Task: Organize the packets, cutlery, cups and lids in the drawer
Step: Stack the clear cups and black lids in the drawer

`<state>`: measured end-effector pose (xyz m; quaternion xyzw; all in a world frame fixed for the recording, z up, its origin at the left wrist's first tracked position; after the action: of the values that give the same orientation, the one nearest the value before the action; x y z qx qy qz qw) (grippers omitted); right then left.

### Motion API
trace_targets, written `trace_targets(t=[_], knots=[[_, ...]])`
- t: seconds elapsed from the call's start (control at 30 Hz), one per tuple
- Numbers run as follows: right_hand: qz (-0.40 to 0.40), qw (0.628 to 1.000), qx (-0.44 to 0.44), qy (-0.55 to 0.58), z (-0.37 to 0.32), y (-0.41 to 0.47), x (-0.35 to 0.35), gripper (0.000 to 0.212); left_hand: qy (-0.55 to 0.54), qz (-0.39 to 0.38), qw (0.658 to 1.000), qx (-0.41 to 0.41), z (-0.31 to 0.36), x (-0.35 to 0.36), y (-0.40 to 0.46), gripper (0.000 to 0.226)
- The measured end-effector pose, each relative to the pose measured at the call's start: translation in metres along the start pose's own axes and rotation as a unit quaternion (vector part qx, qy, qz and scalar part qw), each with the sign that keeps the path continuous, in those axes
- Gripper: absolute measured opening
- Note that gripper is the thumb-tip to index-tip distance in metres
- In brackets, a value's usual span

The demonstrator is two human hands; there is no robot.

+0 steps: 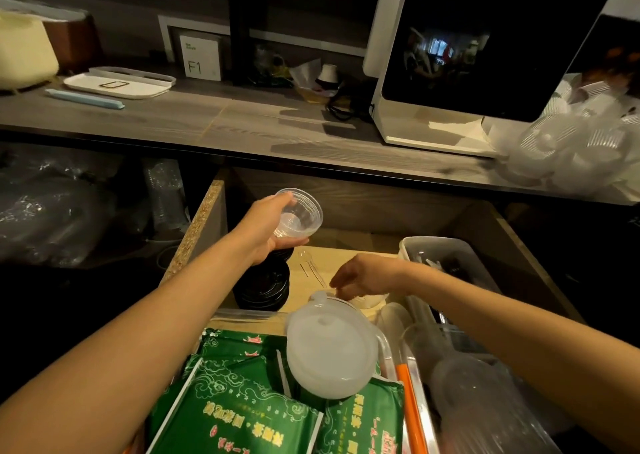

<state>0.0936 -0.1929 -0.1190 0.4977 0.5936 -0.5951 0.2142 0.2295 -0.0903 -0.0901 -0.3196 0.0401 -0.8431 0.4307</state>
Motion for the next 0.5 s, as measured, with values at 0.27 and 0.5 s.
trace_targets(t=[0.27,0.5], knots=[[0.062,0.998,0.007,0.004,0.0,0.014,0.002,0.019,-0.006,-0.006,1.0,-0.015,-0.003,0.002,0.0,0.024],[0.257,0.944,0.066,0.199,0.03,-0.018,-0.075,0.009,0.007,-0.007,1.0,-0.014,-0.006,0.0,0.006,0.028]])
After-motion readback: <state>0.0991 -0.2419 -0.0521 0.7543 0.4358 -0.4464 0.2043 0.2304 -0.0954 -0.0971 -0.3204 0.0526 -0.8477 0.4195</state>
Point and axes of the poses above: each hand's wrist, its own y-axis towards the middle knuckle, its own x-axis out of the palm, z = x × y, the point moved 8 cm from there along y, towards the middle knuckle, and after that the axes turned 15 degrees about -y, right-handed, at the moved point
